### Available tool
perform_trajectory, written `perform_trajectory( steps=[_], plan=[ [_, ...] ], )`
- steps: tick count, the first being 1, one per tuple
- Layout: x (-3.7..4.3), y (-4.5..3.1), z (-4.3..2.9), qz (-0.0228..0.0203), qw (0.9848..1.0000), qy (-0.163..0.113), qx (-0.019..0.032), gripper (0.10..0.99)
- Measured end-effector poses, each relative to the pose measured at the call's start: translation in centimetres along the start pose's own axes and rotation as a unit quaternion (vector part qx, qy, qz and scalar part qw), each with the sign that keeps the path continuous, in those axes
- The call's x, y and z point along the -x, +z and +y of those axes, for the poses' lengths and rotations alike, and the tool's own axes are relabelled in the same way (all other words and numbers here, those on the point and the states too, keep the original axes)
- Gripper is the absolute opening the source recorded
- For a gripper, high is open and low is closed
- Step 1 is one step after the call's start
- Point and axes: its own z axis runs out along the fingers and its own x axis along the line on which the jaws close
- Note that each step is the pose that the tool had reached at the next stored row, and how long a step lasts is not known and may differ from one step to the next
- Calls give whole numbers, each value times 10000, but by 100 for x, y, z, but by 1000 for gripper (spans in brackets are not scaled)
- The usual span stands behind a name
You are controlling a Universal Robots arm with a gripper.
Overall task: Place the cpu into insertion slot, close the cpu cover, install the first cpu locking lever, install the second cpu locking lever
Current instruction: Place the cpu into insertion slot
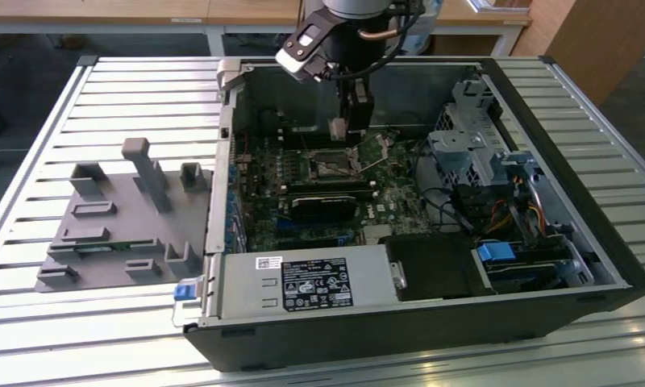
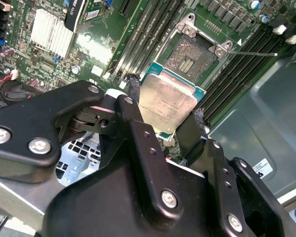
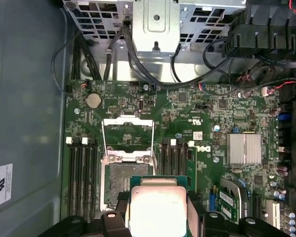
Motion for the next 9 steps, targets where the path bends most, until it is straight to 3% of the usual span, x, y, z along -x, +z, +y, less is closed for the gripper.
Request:
perform_trajectory(
  steps=[3, 9],
  plan=[
    [-1, 30, -2, -31, 10000, -3, 0, 541],
    [-6, 124, -8, -25, 9999, -105, 4, 541]
  ],
)
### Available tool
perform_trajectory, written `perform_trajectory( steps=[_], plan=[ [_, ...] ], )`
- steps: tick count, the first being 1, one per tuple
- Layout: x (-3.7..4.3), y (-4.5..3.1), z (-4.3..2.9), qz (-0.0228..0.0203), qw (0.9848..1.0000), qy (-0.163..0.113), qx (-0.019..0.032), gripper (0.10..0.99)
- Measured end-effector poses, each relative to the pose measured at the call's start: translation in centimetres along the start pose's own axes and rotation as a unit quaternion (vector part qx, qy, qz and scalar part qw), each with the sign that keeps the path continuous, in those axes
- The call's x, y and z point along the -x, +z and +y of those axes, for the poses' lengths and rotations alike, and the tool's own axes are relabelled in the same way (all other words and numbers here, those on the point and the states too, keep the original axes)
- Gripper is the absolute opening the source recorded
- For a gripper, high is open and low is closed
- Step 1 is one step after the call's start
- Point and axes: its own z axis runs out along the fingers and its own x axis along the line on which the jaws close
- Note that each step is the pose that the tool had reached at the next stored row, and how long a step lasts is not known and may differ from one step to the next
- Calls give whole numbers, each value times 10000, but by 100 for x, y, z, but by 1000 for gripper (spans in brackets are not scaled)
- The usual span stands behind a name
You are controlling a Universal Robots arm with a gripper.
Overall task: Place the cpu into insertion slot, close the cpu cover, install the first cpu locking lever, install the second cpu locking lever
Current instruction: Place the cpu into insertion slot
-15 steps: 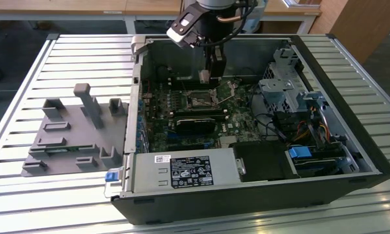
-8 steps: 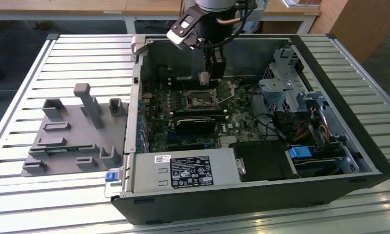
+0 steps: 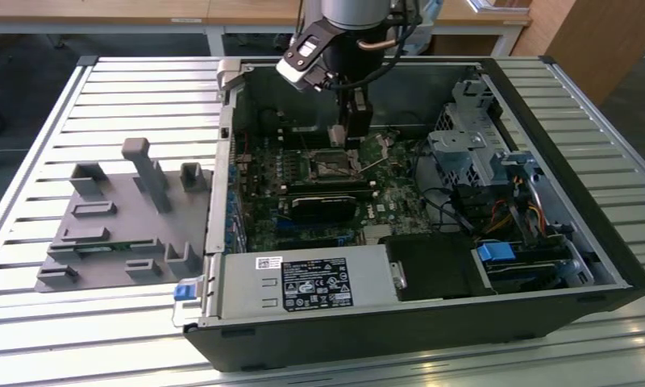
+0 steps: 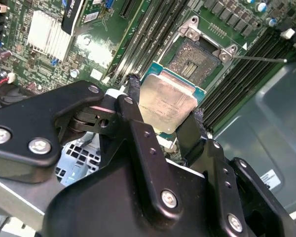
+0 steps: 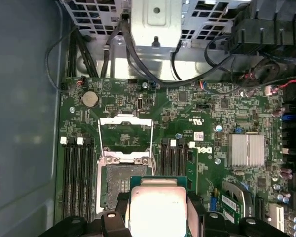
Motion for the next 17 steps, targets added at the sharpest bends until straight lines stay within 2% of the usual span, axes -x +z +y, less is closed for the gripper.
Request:
perform_trajectory(
  steps=[4, 17],
  plan=[
    [-6, 46, -4, 19, 9996, -277, 10, 541],
    [-130, 274, -17, 14, 9996, -285, -1, 541]
  ],
)
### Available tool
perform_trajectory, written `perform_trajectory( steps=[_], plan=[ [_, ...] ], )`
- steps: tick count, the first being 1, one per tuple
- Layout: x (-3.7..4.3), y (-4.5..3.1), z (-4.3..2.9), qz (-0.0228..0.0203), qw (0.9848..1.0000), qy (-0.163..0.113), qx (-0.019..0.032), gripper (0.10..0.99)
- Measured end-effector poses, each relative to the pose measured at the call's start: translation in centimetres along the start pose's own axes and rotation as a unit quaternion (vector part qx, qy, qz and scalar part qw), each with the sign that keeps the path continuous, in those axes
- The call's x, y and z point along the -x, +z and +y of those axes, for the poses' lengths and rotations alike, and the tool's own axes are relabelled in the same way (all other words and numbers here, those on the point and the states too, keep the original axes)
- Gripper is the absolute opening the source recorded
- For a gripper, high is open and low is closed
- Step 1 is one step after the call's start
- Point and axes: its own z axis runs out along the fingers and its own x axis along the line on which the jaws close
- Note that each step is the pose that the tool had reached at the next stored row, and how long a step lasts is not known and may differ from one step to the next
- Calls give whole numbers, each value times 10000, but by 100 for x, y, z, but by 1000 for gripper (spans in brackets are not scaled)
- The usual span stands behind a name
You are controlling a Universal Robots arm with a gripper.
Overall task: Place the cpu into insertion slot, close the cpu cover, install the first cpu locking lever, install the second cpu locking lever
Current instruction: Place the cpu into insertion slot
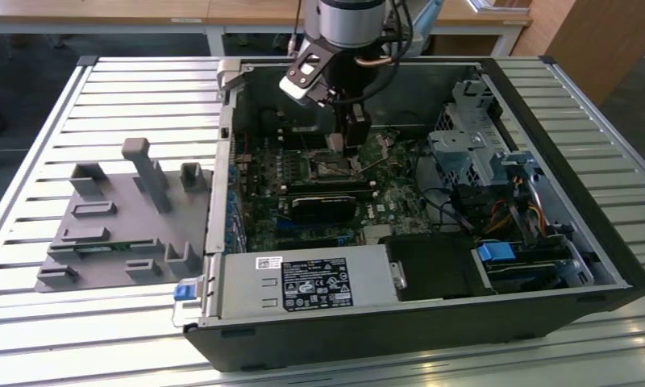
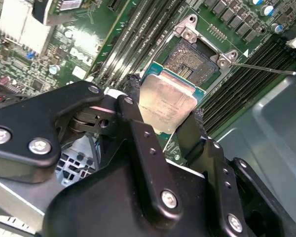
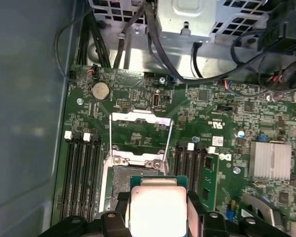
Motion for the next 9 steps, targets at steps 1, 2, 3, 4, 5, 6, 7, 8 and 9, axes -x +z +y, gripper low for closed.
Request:
perform_trajectory(
  steps=[1, 2, 3, 4, 5, 6, 7, 8, 9],
  plan=[
    [-11, 17, 0, -2, 10000, 0, -2, 541],
    [-25, 32, 0, -4, 10000, 0, -3, 541],
    [-41, 45, 0, -6, 10000, -1, -5, 541],
    [-57, 57, 0, -8, 10000, 0, -8, 541],
    [-74, 69, 1, -10, 10000, 1, -10, 541],
    [-90, 82, 1, -11, 10000, 4, -11, 541],
    [-101, 95, 1, -13, 10000, 13, -13, 541],
    [-108, 108, 0, -15, 10000, 27, -13, 541],
    [-113, 122, 0, -18, 10000, 46, -14, 541]
  ],
)
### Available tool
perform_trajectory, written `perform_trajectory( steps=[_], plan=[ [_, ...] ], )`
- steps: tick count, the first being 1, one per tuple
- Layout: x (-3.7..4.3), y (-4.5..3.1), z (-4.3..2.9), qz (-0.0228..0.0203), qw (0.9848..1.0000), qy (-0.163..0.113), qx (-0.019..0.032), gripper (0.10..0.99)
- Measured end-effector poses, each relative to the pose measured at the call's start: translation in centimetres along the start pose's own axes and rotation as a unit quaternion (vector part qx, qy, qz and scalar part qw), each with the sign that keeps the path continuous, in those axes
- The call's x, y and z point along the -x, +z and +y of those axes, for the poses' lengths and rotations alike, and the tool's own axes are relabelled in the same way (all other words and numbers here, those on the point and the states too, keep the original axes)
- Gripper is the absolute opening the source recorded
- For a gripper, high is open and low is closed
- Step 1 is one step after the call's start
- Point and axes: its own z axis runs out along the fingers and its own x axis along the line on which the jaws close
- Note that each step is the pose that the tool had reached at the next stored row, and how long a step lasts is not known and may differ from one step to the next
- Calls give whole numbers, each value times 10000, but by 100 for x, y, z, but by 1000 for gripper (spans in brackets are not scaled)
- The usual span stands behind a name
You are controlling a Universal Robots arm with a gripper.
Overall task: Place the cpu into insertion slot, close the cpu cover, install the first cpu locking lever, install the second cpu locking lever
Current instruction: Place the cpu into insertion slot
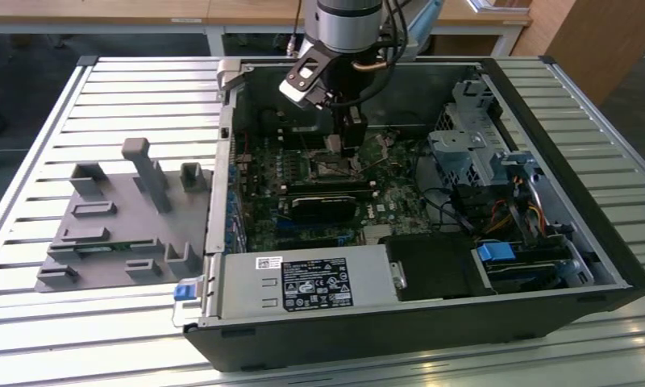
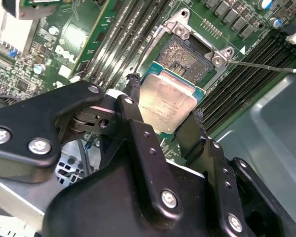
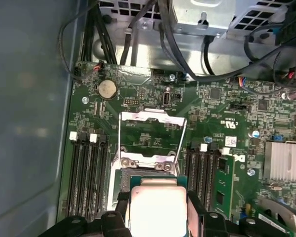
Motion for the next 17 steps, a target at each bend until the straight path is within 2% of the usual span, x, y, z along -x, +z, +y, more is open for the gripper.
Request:
perform_trajectory(
  steps=[17],
  plan=[
    [-66, 218, -12, -13, 9999, 118, -31, 541]
  ],
)
